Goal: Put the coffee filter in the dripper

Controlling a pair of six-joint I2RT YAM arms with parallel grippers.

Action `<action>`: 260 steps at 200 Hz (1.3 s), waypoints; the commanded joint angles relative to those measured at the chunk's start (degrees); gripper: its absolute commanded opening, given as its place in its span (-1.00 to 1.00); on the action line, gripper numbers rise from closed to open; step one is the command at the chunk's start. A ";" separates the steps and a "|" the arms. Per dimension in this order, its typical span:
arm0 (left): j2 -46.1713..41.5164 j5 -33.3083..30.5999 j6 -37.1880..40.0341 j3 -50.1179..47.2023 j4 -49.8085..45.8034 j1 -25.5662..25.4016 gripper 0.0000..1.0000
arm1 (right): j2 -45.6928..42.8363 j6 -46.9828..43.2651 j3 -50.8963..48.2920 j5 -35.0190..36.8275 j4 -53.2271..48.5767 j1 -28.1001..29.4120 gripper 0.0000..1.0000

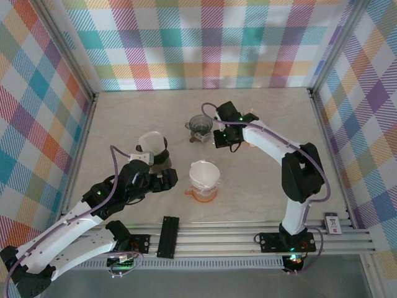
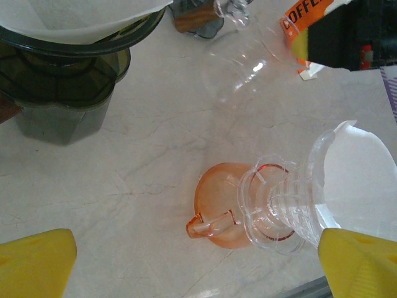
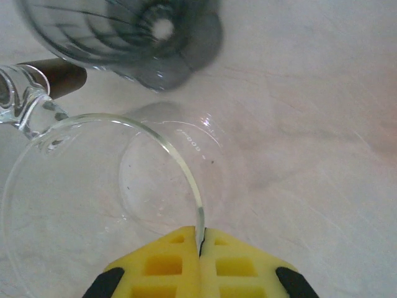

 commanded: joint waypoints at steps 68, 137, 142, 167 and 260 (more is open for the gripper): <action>-0.60 -0.84 -0.13 -1.19 0.30 0.64 1.00 | -18.81 5.15 -16.07 7.95 -8.18 -8.20 -0.99; -0.03 -2.39 1.06 -2.04 1.31 0.57 1.00 | -25.86 7.33 -23.51 8.43 -12.57 -10.79 -0.93; 0.05 -2.22 1.14 -2.13 1.55 0.58 1.00 | -25.94 7.55 -23.92 7.84 -12.05 -10.81 -0.92; 1.28 -1.65 1.03 -1.84 1.75 0.57 1.00 | -25.95 8.69 -25.93 6.38 -9.32 -10.81 -0.83; 1.86 -2.01 1.19 -1.15 1.58 0.64 1.00 | -27.16 7.40 -16.81 -4.36 -2.94 -10.49 0.26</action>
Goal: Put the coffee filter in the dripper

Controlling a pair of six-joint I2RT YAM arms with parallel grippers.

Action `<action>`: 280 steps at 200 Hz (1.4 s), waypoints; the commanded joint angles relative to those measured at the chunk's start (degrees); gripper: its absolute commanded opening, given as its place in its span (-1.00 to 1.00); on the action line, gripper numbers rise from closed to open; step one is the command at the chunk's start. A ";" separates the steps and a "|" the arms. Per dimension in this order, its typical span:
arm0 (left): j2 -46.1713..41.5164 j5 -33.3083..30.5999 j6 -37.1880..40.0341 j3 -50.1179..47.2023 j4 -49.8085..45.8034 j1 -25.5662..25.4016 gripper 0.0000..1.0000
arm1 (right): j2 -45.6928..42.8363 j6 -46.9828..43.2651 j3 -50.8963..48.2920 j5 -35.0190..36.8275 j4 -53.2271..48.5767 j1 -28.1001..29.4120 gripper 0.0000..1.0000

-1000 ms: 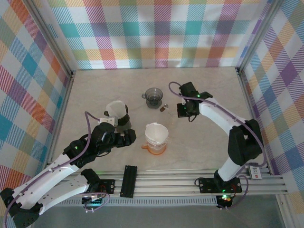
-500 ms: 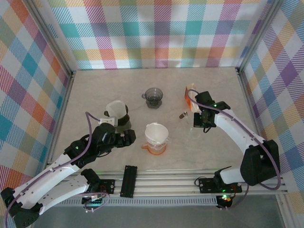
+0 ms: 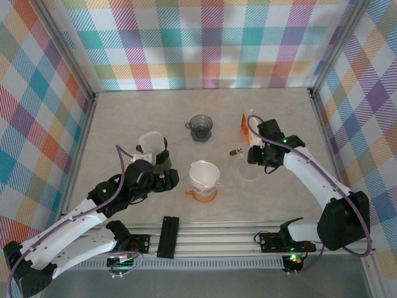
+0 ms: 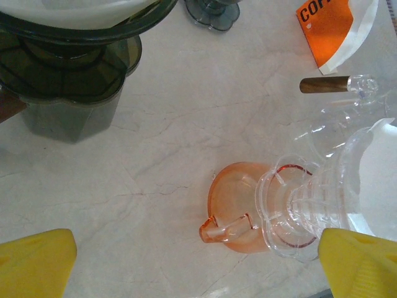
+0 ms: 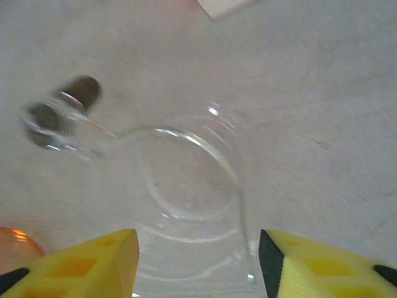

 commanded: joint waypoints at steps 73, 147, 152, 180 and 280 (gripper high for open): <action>-1.69 -1.32 0.31 1.57 -2.43 0.58 1.00 | 32.15 -0.75 32.05 -13.86 10.07 2.47 0.54; -2.67 -2.54 0.79 1.68 -4.06 0.60 1.00 | 49.63 2.26 46.61 -18.33 12.04 5.09 0.74; -2.51 -2.57 0.84 1.71 -4.02 0.57 1.00 | 50.39 2.64 47.19 -17.94 11.60 5.10 0.74; -1.88 -2.55 1.01 1.76 -3.79 0.61 1.00 | 53.10 3.43 49.06 -16.35 9.36 5.17 0.63; -1.38 -2.29 1.37 1.84 -3.27 0.64 1.00 | 51.97 3.58 48.43 -9.88 5.68 5.58 -0.53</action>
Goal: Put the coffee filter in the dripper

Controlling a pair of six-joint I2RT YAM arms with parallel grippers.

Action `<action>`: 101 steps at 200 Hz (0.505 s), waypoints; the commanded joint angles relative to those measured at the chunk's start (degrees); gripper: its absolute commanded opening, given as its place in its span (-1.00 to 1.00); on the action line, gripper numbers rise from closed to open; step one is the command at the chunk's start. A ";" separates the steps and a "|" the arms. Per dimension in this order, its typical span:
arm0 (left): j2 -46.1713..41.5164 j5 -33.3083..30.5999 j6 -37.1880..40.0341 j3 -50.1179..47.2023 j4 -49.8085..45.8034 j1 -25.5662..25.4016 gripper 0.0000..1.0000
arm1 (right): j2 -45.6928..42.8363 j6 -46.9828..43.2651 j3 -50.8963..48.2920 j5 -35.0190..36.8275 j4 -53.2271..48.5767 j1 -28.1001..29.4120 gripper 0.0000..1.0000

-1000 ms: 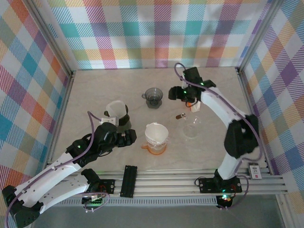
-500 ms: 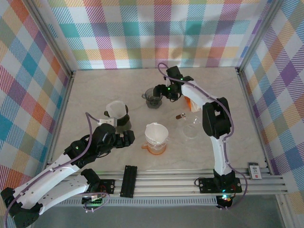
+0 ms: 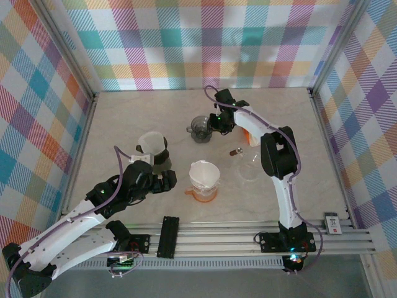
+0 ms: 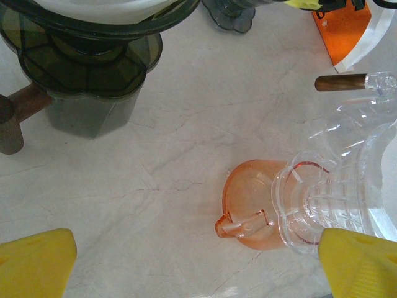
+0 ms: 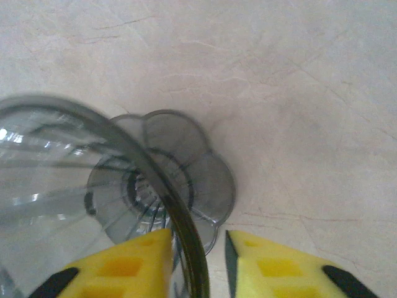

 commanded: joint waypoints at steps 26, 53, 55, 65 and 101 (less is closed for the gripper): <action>-1.18 -0.88 0.97 1.15 -0.32 0.57 1.00 | -3.62 -0.79 -0.67 6.14 -4.95 0.04 -0.69; -1.68 -0.80 1.05 0.93 -0.21 0.63 1.00 | -6.19 -1.82 -2.87 9.43 -8.21 0.04 -0.77; -1.72 -0.78 1.06 0.97 -0.21 0.60 1.00 | -6.41 -1.88 -3.14 9.81 -8.36 0.02 -0.78; -1.76 -0.77 1.18 1.04 -0.19 0.61 1.00 | -7.92 -2.52 -5.17 11.39 -8.79 -0.02 -0.79; -1.96 -0.52 1.40 0.67 0.30 0.60 1.00 | -14.17 -2.66 -15.64 13.30 -7.17 -1.30 -0.79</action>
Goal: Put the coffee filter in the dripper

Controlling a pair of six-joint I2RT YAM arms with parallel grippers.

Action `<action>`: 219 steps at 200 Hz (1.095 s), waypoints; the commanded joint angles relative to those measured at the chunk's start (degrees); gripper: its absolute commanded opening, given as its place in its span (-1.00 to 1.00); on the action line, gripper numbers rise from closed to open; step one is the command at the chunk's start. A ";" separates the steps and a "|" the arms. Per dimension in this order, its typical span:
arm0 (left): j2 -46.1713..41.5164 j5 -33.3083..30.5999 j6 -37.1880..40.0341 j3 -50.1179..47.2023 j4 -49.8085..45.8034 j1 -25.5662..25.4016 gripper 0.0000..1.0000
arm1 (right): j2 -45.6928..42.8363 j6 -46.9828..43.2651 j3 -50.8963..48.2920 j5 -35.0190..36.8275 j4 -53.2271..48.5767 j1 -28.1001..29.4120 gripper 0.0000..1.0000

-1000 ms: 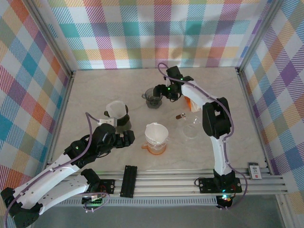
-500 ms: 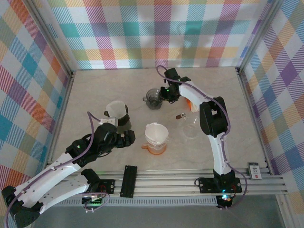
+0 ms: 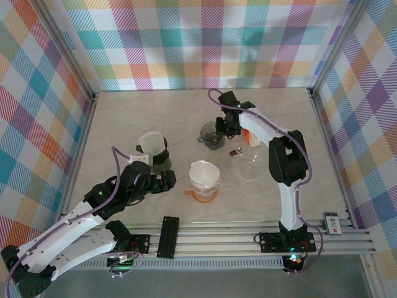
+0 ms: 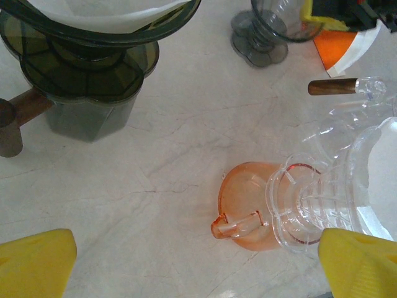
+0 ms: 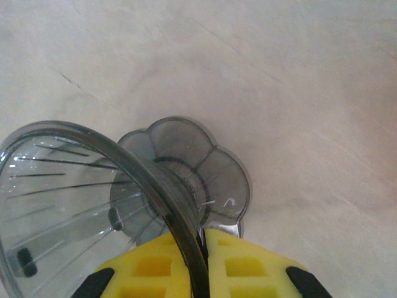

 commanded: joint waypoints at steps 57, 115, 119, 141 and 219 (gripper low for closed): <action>-0.38 0.06 1.28 0.78 0.56 0.64 1.00 | -11.09 -0.70 -15.97 5.68 -1.64 -3.22 -0.80; -0.43 0.22 1.13 0.76 0.56 0.57 1.00 | -16.36 -0.29 -25.08 6.76 -0.13 -6.48 -0.74; -0.43 0.26 1.11 0.74 0.64 0.61 1.00 | -16.64 -0.29 -25.36 6.61 0.01 -6.53 -0.70; 0.01 0.30 1.24 1.04 0.73 0.63 1.00 | -17.28 -0.34 -25.46 5.66 0.80 -6.61 -0.49; 0.19 0.51 0.53 1.27 0.04 0.64 1.00 | -22.88 0.29 -22.11 5.33 1.24 -6.62 0.29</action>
